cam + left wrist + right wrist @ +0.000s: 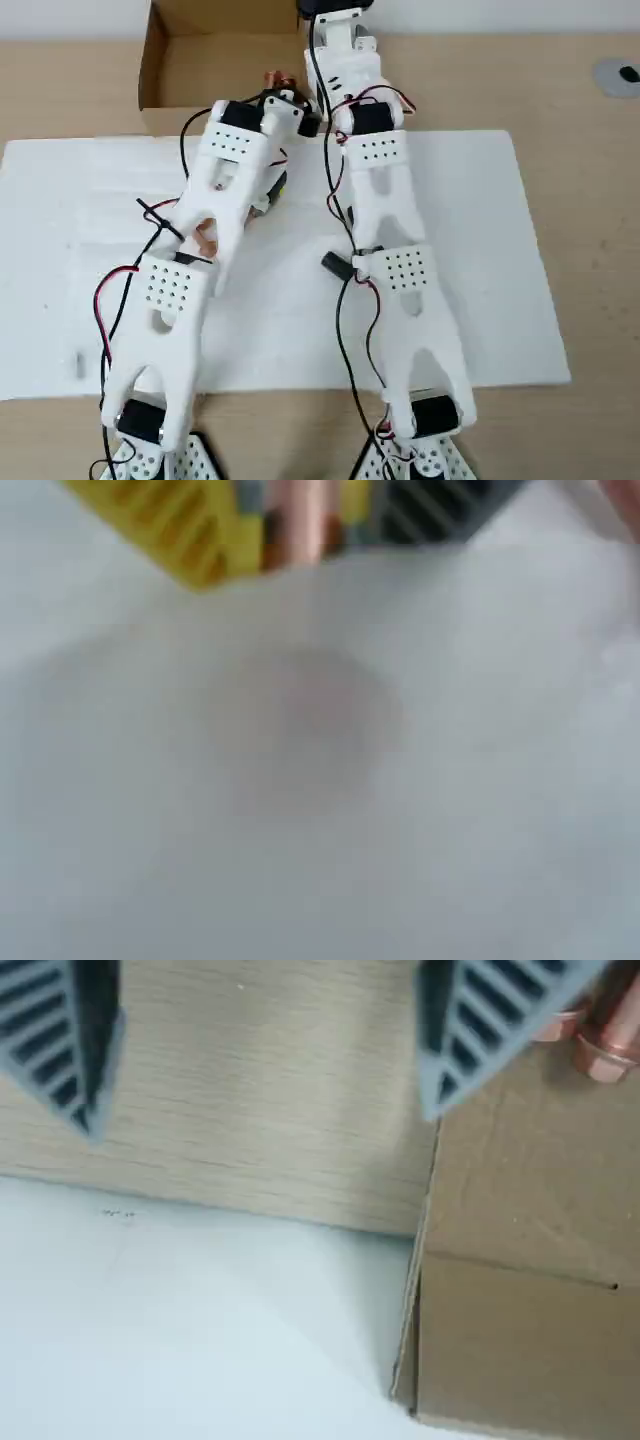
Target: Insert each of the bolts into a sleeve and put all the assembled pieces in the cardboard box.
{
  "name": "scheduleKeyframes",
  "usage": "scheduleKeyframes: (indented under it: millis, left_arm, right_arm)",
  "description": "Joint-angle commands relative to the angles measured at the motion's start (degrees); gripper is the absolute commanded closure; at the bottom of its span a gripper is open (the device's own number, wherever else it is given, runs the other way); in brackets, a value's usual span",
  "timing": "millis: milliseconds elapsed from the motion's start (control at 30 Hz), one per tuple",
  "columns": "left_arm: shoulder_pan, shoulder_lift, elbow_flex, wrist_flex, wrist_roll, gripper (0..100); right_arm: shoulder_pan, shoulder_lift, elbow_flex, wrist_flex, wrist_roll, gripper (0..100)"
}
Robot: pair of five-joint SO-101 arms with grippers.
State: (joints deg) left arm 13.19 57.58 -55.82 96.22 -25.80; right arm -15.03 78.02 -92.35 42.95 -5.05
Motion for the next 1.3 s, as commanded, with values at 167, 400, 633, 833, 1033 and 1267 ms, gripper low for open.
scheduleKeyframes:
  millis: [167,400,633,833,1033,1267]
  left_arm:
    - [0.18,0.57,-8.53,4.48,-0.18,99]
    - [0.44,-12.35,-6.07,4.40,1.05,99]
    - [0.62,-35.21,4.57,4.40,6.86,99]
    - [0.53,-56.92,19.60,4.22,12.57,99]
    - [0.09,-74.24,32.79,4.13,17.14,99]
    - [0.09,-92.26,63.47,0.00,19.96,99]
  right_arm:
    - [0.75,-4.35,-3.21,-1.14,-0.53,75.2]
    - [1.89,-7.96,-3.12,-0.62,-0.53,75.2]
    - [3.91,-13.93,-3.12,18.90,-0.62,75.2]
    - [3.82,-24.48,-3.12,41.76,-5.01,75.2]
    - [4.18,-28.70,-3.12,52.31,-5.01,75.2]
    - [3.56,-30.29,-3.12,59.52,-5.10,75.2]
